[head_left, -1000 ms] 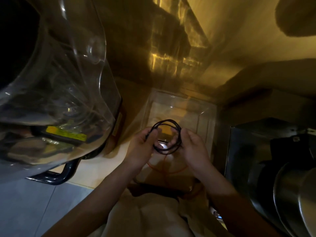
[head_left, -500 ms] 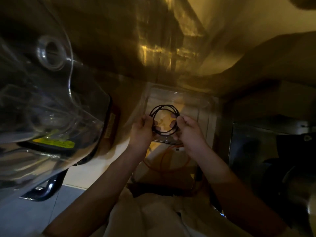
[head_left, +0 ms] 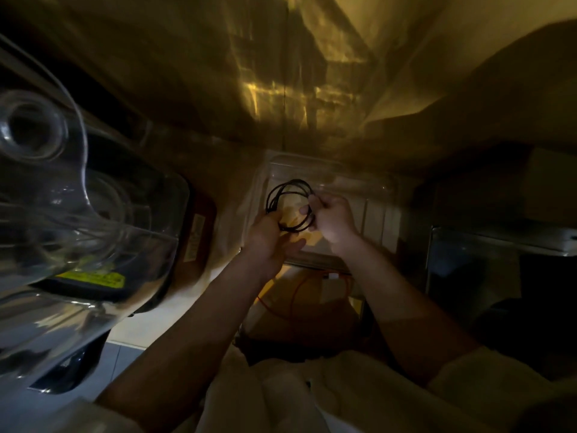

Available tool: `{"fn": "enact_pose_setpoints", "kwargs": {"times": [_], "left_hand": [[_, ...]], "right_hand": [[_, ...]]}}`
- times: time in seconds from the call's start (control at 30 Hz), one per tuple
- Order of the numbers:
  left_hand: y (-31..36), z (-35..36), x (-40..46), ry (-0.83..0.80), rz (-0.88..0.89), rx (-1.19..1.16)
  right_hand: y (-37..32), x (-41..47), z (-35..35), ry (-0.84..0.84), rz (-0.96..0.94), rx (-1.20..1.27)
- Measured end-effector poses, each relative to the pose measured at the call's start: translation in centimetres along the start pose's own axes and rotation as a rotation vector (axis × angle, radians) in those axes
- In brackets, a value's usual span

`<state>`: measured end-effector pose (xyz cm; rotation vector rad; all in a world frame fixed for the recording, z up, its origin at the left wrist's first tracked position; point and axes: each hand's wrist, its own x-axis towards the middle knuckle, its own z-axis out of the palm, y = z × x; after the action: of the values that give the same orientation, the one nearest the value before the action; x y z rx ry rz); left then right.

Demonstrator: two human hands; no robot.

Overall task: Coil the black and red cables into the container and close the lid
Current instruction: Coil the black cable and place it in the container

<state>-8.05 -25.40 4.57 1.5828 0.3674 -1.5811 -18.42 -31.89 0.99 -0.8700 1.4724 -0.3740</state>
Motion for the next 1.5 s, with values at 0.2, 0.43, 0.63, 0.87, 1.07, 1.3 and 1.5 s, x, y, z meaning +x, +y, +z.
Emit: {"fn": "enact_pose_setpoints", "kwargs": {"times": [0.2, 0.43, 0.63, 0.87, 1.07, 1.3, 1.5], "left_hand": [[0.1, 0.3, 1.4, 0.030, -0.139, -0.171], [0.1, 0.5, 2.4, -0.013, -0.064, -0.220], [0.1, 0.4, 2.3, 0.041, -0.086, -0.196], [0.2, 0.1, 2.2, 0.045, -0.095, -0.258], [0.0, 0.0, 2.1, 0.051, -0.093, -0.273], [-0.3, -0.2, 1.8, 0.056, -0.096, -0.246], [0.1, 0.0, 1.2, 0.043, -0.053, -0.194]], "right_hand": [[0.7, 2.6, 1.2, 0.023, -0.050, -0.126], [1.0, 4.3, 1.5, 0.017, -0.131, -0.318], [1.5, 4.7, 1.7, 0.039, -0.152, -0.346], [2.0, 4.7, 1.5, 0.204, -0.219, -0.378], [2.3, 5.0, 1.4, 0.177, -0.226, -0.352], [3.0, 5.7, 1.3, 0.076, -0.037, -0.014], [3.5, 5.7, 0.8, 0.064, -0.100, -0.150]]}}
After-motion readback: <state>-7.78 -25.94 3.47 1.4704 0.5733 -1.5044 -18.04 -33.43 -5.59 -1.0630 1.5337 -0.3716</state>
